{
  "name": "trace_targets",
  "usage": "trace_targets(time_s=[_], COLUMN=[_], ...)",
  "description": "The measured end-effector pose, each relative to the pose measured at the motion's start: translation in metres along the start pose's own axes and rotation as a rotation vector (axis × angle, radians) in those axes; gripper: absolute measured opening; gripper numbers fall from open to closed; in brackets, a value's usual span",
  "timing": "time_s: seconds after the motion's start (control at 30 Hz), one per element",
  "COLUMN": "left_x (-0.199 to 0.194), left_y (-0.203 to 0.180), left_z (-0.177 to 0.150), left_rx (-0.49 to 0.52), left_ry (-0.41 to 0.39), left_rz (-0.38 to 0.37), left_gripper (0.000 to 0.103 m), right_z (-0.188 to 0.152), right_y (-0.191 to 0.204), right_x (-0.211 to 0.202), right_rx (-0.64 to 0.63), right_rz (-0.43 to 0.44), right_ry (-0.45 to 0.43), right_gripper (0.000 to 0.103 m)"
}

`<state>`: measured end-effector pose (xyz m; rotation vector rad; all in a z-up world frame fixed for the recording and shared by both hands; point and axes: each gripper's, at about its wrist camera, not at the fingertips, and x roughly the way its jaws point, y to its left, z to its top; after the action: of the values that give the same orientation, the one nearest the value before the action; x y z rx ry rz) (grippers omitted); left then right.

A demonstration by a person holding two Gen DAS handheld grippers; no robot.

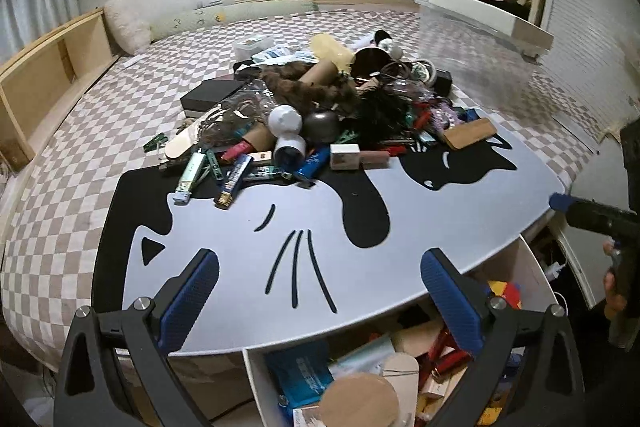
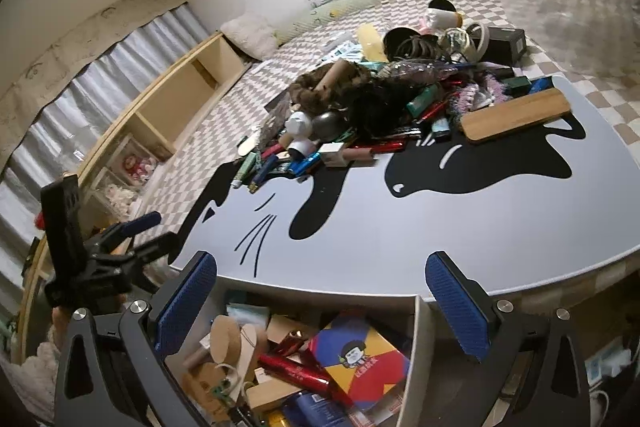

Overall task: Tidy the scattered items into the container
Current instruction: 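Move both grippers back over the heap of items on the mat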

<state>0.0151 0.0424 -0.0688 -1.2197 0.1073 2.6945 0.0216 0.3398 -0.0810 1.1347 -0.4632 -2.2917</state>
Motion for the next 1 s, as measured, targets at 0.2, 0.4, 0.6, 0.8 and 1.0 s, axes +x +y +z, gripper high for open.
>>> trace_targets(time_s=[0.2, 0.4, 0.6, 0.8, 1.0], left_x=[0.008, 0.027, 0.05, 0.072, 0.088], left_y=[0.015, 0.043, 0.073, 0.09, 0.102], left_z=[0.019, 0.031, 0.035, 0.025, 0.019], left_rx=[0.001, -0.065, -0.147, -0.143, -0.156], left_ry=[0.005, 0.024, 0.058, 0.094, 0.106], left_rz=[0.007, -0.007, -0.023, 0.034, 0.043], left_gripper=[0.102, 0.1, 0.1, 0.1, 0.1], right_z=[0.011, 0.035, 0.054, 0.062, 0.068], right_y=[-0.008, -0.015, -0.023, -0.033, -0.051], right_x=[-0.001, 0.0, 0.022, 0.046, 0.068], right_rx=[0.019, 0.014, -0.041, -0.089, -0.106], right_rz=[-0.051, -0.136, -0.188, -0.239, -0.305], right_ry=[-0.009, -0.038, 0.022, 0.08, 0.13], right_gripper=[0.103, 0.103, 0.103, 0.103, 0.103])
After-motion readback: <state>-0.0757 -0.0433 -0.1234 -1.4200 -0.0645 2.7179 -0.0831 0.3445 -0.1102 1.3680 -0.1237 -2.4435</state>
